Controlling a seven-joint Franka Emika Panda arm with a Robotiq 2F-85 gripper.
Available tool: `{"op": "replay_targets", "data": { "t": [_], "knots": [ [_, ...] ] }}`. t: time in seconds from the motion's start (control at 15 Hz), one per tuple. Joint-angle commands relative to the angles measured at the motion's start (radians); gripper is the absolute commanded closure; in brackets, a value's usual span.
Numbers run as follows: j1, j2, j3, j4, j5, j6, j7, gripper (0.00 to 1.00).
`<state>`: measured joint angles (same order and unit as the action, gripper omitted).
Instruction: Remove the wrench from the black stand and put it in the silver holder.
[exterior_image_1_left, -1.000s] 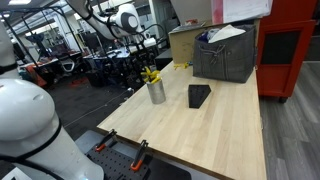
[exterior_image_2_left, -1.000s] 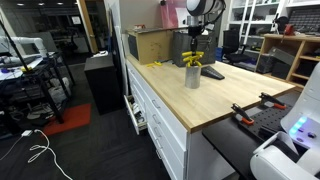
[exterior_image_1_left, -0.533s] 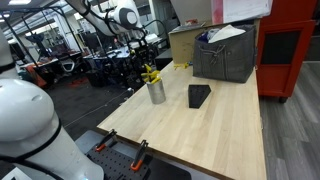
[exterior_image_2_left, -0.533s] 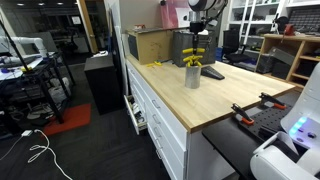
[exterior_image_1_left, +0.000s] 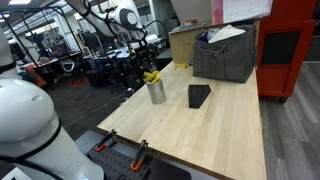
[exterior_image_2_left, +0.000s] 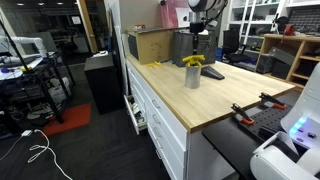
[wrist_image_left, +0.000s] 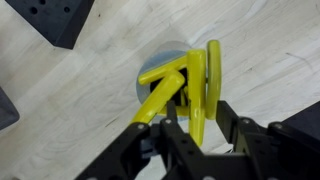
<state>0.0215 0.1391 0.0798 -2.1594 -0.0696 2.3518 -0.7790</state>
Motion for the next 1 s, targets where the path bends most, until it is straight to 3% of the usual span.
{"op": "replay_targets", "data": {
  "t": [0.0,0.2,0.53,0.93],
  "knots": [
    [-0.010,-0.037,-0.001,-0.024,0.019,0.000,-0.019,0.23],
    [-0.023,-0.085,-0.002,-0.051,0.093,-0.015,-0.027,0.01],
    [-0.045,-0.191,-0.055,-0.033,0.207,-0.144,0.143,0.00],
    [-0.072,-0.219,-0.130,-0.003,0.169,-0.168,0.407,0.00]
  ]
}}
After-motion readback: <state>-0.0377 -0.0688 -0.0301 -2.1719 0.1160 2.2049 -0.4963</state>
